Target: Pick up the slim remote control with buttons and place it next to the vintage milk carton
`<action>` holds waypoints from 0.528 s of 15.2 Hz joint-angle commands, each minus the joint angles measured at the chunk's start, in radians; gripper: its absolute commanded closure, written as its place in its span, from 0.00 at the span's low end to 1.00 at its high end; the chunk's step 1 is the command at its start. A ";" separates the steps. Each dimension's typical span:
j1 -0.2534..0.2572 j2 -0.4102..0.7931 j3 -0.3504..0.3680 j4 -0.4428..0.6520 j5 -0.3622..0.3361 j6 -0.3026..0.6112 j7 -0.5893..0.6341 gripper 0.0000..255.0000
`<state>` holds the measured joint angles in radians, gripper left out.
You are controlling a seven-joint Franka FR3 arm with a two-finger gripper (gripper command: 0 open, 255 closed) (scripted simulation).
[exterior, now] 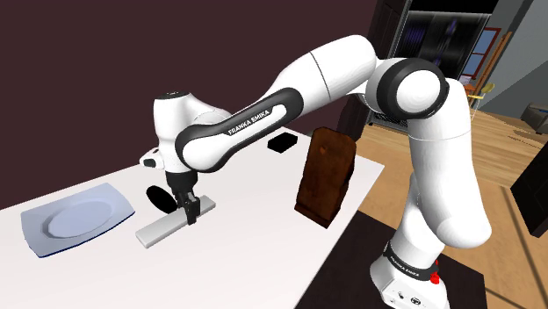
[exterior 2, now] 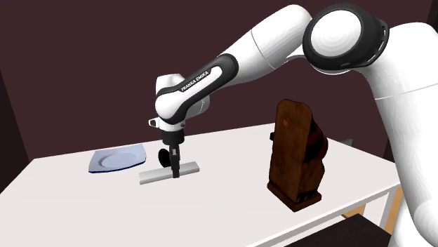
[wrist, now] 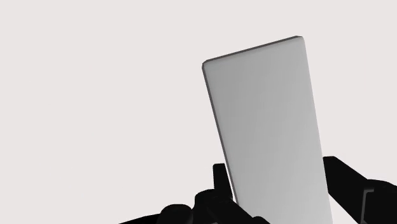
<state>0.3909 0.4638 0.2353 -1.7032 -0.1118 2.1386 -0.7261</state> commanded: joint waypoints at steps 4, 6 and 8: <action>0.000 0.000 0.000 0.000 0.000 0.000 0.000 1.00; 0.000 0.000 0.000 0.000 0.000 0.000 0.000 1.00; -0.001 -0.012 0.002 0.009 0.004 -0.021 -0.002 1.00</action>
<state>0.3899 0.4573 0.2362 -1.6961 -0.1095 2.1245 -0.7278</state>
